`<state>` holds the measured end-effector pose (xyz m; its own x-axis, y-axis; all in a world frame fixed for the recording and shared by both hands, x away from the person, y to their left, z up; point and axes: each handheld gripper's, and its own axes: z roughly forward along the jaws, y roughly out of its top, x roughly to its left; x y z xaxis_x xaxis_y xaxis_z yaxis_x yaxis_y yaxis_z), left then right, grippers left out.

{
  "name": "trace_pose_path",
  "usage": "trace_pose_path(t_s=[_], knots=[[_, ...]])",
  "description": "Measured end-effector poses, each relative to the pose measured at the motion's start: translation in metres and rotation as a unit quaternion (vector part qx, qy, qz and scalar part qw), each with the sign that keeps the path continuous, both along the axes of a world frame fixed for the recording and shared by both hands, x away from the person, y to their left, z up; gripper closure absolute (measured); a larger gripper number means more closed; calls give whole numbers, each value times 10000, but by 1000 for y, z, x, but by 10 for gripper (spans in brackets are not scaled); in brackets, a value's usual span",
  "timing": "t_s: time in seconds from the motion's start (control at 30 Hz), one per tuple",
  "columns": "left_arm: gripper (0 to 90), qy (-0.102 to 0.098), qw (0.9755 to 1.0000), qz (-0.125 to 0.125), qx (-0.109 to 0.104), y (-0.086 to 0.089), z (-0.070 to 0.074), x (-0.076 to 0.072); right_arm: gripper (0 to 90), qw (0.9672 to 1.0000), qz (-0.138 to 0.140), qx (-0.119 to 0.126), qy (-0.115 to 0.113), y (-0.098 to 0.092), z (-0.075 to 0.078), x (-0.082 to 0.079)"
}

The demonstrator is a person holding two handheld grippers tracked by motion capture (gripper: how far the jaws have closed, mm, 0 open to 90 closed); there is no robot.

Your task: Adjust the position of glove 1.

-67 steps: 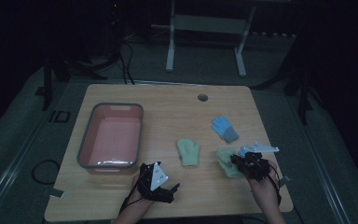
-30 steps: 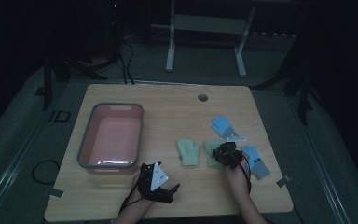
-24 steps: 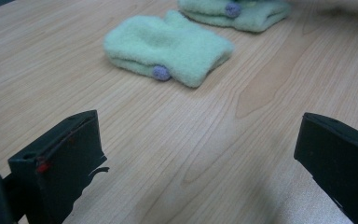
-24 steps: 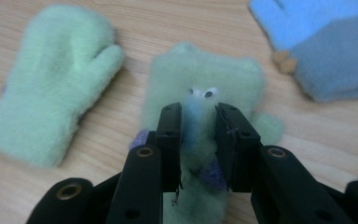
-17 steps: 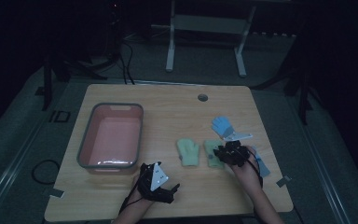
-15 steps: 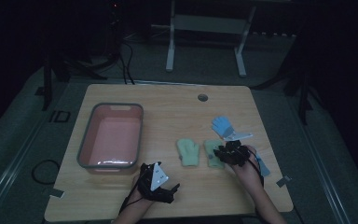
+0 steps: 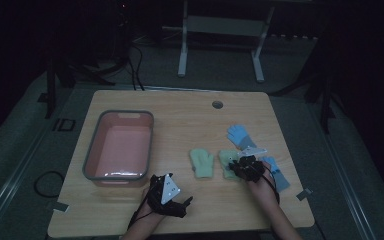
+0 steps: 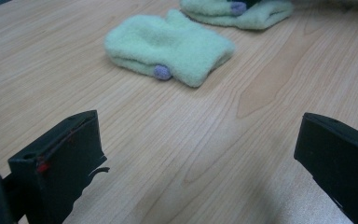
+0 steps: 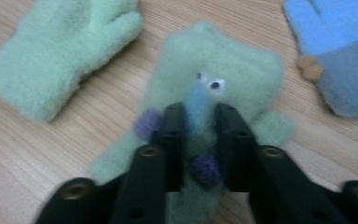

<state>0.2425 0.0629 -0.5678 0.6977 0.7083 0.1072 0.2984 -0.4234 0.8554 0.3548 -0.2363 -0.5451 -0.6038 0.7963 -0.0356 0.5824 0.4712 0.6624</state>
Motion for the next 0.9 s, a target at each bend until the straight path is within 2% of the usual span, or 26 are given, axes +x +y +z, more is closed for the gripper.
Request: trace_pose_path(t_s=[0.07, 0.27, 0.4, 0.63, 0.73, 0.9], knots=[[12, 1, 10000, 2, 3, 0, 0, 0, 823, 10000, -88, -28, 4, 2, 1, 0], [12, 3, 10000, -4, 0, 0, 0, 0, 847, 9996, -151, -165, -196, 5, 9, -5], [12, 5, 10000, -1, -3, -1, 0, 0, 848, 9988, -211, 33, -448, 3, 33, -7], [12, -4, 10000, -5, 10, -1, 0, 0, 848, 9961, -42, 271, -838, 13, 79, -5], [12, -1, 10000, -14, 25, -1, 0, 0, 848, 9939, 3, 321, -1056, 22, 92, -6], [12, 7, 10000, -16, 14, 0, 0, 0, 848, 9929, 144, 362, -1128, 42, 101, -6]])
